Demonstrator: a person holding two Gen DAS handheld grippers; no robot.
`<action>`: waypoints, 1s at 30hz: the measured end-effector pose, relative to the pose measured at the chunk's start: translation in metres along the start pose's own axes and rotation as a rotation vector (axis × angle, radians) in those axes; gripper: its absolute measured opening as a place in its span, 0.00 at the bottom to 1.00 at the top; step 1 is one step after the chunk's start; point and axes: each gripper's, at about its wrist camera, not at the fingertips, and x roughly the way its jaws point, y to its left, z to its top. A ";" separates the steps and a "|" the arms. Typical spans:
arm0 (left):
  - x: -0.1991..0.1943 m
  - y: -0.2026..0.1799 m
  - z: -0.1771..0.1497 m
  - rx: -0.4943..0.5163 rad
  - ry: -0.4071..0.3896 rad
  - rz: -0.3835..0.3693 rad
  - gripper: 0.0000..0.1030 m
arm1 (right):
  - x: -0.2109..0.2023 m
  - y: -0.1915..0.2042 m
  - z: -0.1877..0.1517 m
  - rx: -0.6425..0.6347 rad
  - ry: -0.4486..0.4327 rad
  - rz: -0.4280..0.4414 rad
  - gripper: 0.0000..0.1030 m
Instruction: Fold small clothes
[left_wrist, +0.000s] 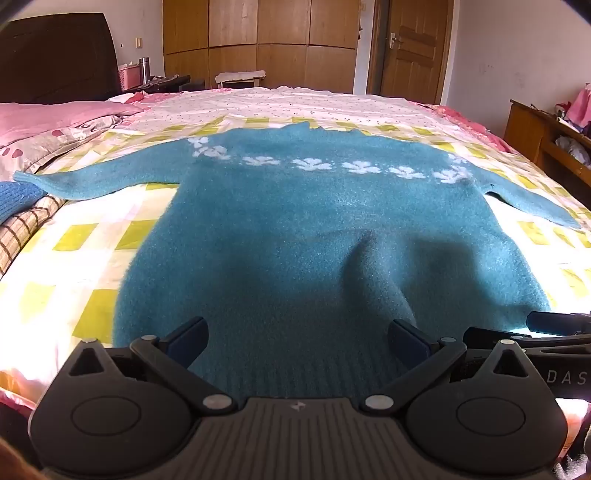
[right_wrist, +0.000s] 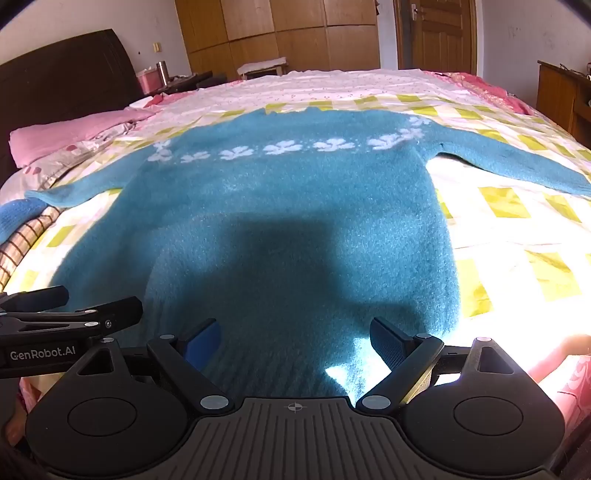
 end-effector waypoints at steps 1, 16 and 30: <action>0.000 0.000 0.000 0.000 0.002 -0.001 1.00 | 0.000 0.000 0.000 -0.003 0.001 -0.003 0.87; 0.004 0.000 -0.002 0.007 0.011 -0.005 1.00 | 0.006 0.001 -0.001 -0.020 0.023 -0.026 0.87; 0.021 -0.001 -0.010 0.000 0.089 -0.001 1.00 | 0.013 0.002 -0.003 -0.049 0.051 -0.047 0.87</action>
